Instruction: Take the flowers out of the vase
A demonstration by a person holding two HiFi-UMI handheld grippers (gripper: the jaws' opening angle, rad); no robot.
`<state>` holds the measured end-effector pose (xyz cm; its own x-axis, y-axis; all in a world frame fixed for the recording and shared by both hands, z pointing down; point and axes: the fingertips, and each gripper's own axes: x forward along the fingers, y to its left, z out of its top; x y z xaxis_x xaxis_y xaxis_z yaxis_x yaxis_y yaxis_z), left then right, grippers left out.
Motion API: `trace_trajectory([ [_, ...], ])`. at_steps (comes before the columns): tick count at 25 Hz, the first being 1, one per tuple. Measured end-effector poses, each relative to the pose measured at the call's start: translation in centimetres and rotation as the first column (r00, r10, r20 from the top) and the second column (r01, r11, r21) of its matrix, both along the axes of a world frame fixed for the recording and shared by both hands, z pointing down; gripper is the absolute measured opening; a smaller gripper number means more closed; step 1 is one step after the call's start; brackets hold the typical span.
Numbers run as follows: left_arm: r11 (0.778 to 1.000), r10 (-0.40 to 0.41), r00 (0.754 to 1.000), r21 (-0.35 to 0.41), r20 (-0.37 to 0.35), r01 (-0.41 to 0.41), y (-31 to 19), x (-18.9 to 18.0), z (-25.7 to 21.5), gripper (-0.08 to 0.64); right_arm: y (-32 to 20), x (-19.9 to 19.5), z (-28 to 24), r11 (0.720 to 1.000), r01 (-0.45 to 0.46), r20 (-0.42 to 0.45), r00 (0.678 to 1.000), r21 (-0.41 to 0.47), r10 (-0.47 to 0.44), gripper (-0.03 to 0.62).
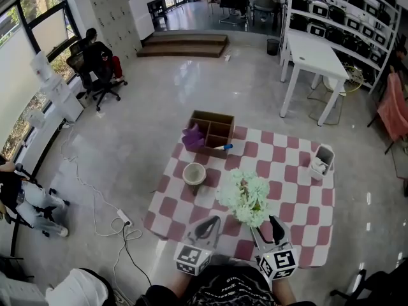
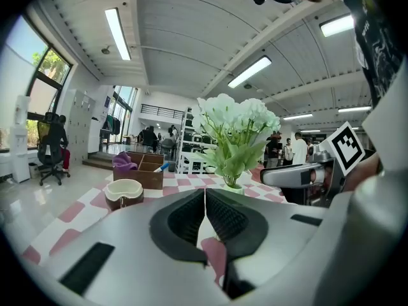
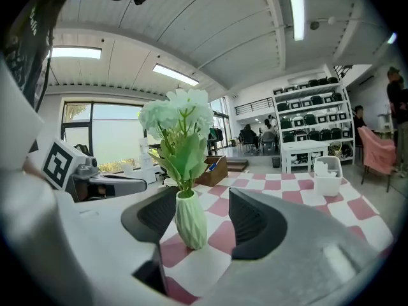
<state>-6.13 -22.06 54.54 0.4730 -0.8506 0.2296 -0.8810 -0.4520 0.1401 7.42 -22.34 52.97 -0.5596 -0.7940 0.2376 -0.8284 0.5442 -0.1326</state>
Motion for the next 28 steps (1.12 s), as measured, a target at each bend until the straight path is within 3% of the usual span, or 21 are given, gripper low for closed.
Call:
trace_trajectory([
  [5,1.000,0.015,1.000,0.010,0.005,-0.015,-0.8,-0.3,-0.2,0.014,-0.2,-1.3,-0.9,0.999,0.039,0.040,0.998,0.034,-0.040,0.298],
  [10,1.000,0.021,1.000,0.010,0.000,-0.021,-1.3,-0.5,0.0,0.014,-0.8,-2.9,-1.5,0.994,0.080,-0.009,0.997,0.071,-0.079,0.341],
  [21,0.998,-0.060,0.998,0.024,0.021,0.059,-2.8,-4.2,-0.3,0.014,-3.2,-5.3,-2.0,0.987,0.136,-0.025,0.991,0.083,-0.135,0.342],
  [28,0.997,-0.073,0.997,-0.008,0.029,0.073,-2.4,-4.7,0.8,0.014,-3.9,-7.0,-1.8,0.978,0.192,-0.043,0.981,0.087,-0.189,0.341],
])
